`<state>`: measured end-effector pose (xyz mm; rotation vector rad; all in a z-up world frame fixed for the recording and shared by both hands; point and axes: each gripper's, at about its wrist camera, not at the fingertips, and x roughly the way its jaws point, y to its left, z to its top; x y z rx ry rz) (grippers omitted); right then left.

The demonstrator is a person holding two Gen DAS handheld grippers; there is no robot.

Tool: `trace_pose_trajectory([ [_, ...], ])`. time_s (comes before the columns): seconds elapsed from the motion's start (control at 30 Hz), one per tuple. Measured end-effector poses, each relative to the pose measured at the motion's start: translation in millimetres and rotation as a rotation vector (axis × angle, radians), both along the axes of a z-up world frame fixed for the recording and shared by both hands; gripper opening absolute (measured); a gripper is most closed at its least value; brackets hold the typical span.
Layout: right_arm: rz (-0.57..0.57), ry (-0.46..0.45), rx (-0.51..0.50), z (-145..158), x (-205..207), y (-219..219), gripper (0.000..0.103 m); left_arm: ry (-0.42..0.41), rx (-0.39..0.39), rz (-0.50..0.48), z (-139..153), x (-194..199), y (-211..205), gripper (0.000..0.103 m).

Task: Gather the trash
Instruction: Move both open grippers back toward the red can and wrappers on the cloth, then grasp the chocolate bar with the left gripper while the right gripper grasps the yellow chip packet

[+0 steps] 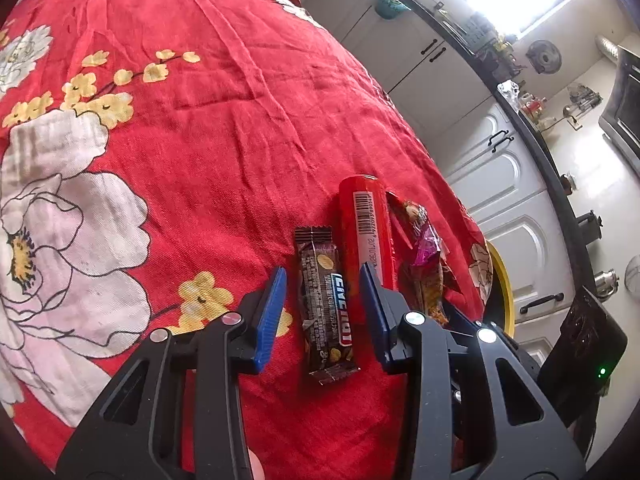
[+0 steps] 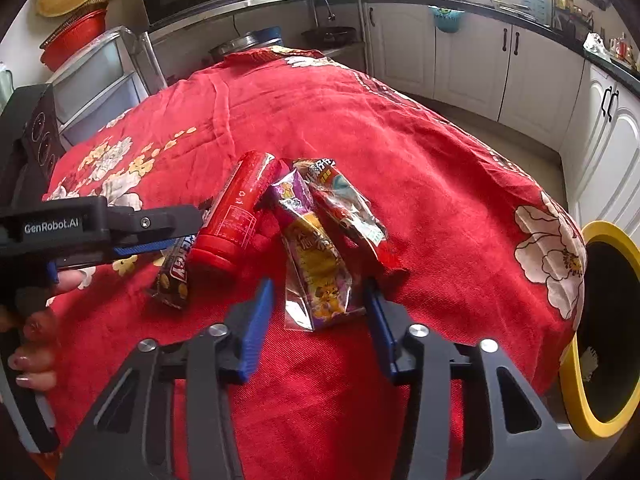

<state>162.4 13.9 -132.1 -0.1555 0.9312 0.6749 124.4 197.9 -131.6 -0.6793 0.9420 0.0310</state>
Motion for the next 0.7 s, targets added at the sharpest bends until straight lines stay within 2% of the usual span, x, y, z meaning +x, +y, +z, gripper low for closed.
trace_pose_trajectory([
  [0.07, -0.001, 0.002, 0.005, -0.2, -0.2, -1.6, 0.033, 0.009, 0.000, 0.002, -3.9, 0.6, 2.4, 0.024],
  [0.13, -0.002, 0.002, 0.008, 0.0, -0.8, -2.5, 0.026, 0.009, 0.016, -0.002, -5.1, -0.3, 2.8, 0.022],
  [0.23, -0.005, 0.003, 0.016, 0.9, -2.7, -5.8, 0.022, 0.005, 0.035, -0.014, -4.9, -2.2, 1.8, 0.021],
  [0.4, -0.001, 0.013, 0.035, 2.6, -9.5, -11.4, 0.020, 0.000, 0.050, -0.033, -5.6, -3.3, 1.5, 0.017],
  [0.7, 0.013, 0.029, 0.056, 4.7, -25.0, -16.5, 0.017, 0.006, 0.158, -0.087, 0.3, -5.2, -12.2, 0.015],
])
